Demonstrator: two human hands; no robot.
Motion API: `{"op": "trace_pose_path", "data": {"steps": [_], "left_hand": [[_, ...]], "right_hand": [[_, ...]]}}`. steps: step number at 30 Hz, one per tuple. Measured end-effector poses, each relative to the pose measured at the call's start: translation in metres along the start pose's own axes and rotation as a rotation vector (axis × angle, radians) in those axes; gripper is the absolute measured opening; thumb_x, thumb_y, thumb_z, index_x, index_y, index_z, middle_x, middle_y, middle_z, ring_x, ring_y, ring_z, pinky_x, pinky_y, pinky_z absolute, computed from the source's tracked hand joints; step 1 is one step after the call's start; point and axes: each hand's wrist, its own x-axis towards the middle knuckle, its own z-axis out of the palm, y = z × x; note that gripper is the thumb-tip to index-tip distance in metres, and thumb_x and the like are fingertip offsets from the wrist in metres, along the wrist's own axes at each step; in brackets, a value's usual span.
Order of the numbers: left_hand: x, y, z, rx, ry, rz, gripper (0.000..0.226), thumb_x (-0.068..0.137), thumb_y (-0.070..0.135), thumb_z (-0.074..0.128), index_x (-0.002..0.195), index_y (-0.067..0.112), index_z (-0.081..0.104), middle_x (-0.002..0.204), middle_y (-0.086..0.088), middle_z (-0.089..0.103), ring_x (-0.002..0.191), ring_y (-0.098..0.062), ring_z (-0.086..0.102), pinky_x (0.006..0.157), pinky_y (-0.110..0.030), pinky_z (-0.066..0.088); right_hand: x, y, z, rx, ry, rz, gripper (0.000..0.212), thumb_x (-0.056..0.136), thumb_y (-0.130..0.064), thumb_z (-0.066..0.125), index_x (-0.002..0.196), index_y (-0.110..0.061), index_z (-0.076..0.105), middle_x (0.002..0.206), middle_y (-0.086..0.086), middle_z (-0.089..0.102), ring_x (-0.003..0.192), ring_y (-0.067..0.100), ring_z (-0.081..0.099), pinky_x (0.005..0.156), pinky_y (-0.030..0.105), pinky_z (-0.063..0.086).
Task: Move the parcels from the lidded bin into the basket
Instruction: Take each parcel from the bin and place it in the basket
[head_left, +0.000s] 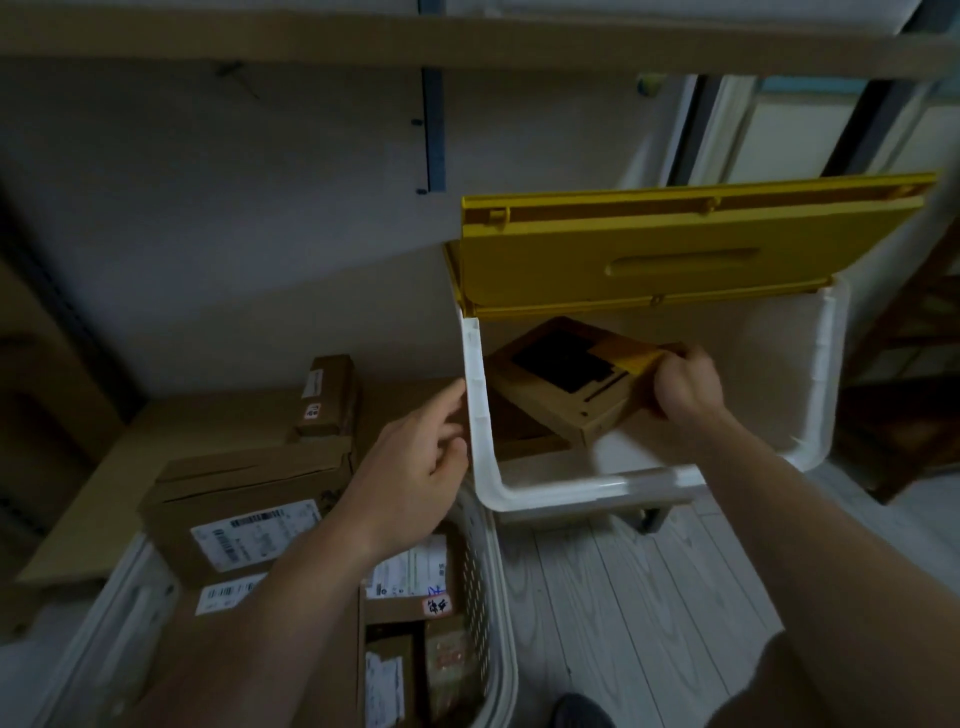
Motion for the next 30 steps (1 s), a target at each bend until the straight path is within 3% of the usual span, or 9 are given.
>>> {"op": "trace_pose_path", "data": {"steps": [3,7,10,13,19,22,25,27,30], "left_hand": [[-0.006,0.01,-0.004,0.003,0.017,0.013,0.057,0.105,0.016,0.048,0.15,0.044,0.028,0.127,0.044,0.041,0.11,0.026,0.048,0.091,-0.003,0.042],[-0.01,0.019,-0.004,0.013,0.063,0.026,0.053,0.104,0.019,0.051,0.154,0.031,0.036,0.149,0.016,0.047,0.128,0.005,0.051,0.096,-0.013,0.044],[-0.013,0.02,-0.004,0.065,0.084,0.046,0.048,0.103,0.02,0.052,0.149,0.03,0.043,0.147,0.012,0.048,0.129,0.0,0.051,0.095,-0.021,0.047],[-0.015,0.023,-0.005,0.072,0.058,0.058,0.042,0.104,0.024,0.052,0.145,0.03,0.048,0.141,0.014,0.05,0.122,0.002,0.053,0.088,-0.015,0.047],[-0.024,0.028,-0.012,-0.222,-0.031,-0.014,0.033,0.102,0.042,0.051,0.132,0.03,0.055,0.119,0.012,0.068,0.111,-0.001,0.064,0.097,-0.036,0.054],[-0.031,0.035,-0.02,-0.408,-0.039,-0.027,0.038,0.095,0.044,0.05,0.114,0.012,0.053,0.1,0.003,0.074,0.098,-0.012,0.071,0.079,-0.028,0.058],[-0.036,0.039,-0.034,-0.487,0.047,-0.075,0.035,0.09,0.039,0.055,0.101,0.007,0.047,0.086,0.001,0.074,0.082,-0.015,0.073,0.063,-0.023,0.057],[-0.04,0.036,-0.047,-0.496,0.154,-0.124,0.032,0.093,0.033,0.059,0.101,0.004,0.047,0.086,-0.001,0.072,0.08,-0.018,0.073,0.062,-0.026,0.058],[-0.047,0.025,-0.07,-0.568,0.322,-0.199,0.024,0.096,0.029,0.062,0.099,0.008,0.05,0.087,-0.005,0.069,0.082,-0.027,0.07,0.069,-0.041,0.056]], "right_hand": [[-0.013,0.005,-0.028,0.001,0.035,-0.029,0.028,0.103,-0.018,0.035,0.122,-0.015,0.055,0.108,0.013,0.06,0.104,0.039,0.06,0.095,0.057,0.053],[-0.026,0.015,-0.056,0.121,0.049,0.003,0.022,0.103,-0.021,0.034,0.113,-0.019,0.054,0.104,0.013,0.063,0.098,0.036,0.066,0.089,0.056,0.057],[-0.041,0.018,-0.075,0.22,0.021,-0.004,0.019,0.106,-0.017,0.035,0.102,-0.016,0.053,0.097,0.013,0.061,0.084,0.029,0.065,0.068,0.041,0.054],[-0.058,0.019,-0.096,0.279,-0.027,-0.064,0.024,0.107,-0.02,0.039,0.088,-0.019,0.053,0.09,0.013,0.058,0.081,0.027,0.062,0.071,0.039,0.051],[-0.09,0.005,-0.111,0.322,-0.229,-0.196,0.028,0.11,-0.03,0.037,0.11,-0.016,0.062,0.082,0.008,0.064,0.063,0.014,0.066,0.062,0.032,0.048],[-0.099,-0.007,-0.098,0.334,-0.298,-0.249,0.03,0.109,-0.031,0.04,0.107,-0.016,0.065,0.083,0.009,0.066,0.065,0.015,0.067,0.065,0.034,0.05],[-0.108,-0.021,-0.076,0.372,-0.35,-0.288,0.028,0.106,-0.03,0.045,0.102,-0.014,0.068,0.08,0.004,0.068,0.068,0.014,0.065,0.07,0.035,0.048],[-0.115,-0.032,-0.058,0.41,-0.368,-0.3,0.028,0.104,-0.033,0.05,0.093,-0.016,0.07,0.077,0.0,0.07,0.069,0.012,0.066,0.074,0.035,0.048],[-0.127,-0.047,-0.026,0.497,-0.448,-0.208,0.034,0.097,-0.047,0.059,0.087,-0.018,0.075,0.086,0.011,0.075,0.081,0.027,0.073,0.088,0.043,0.053]]}}
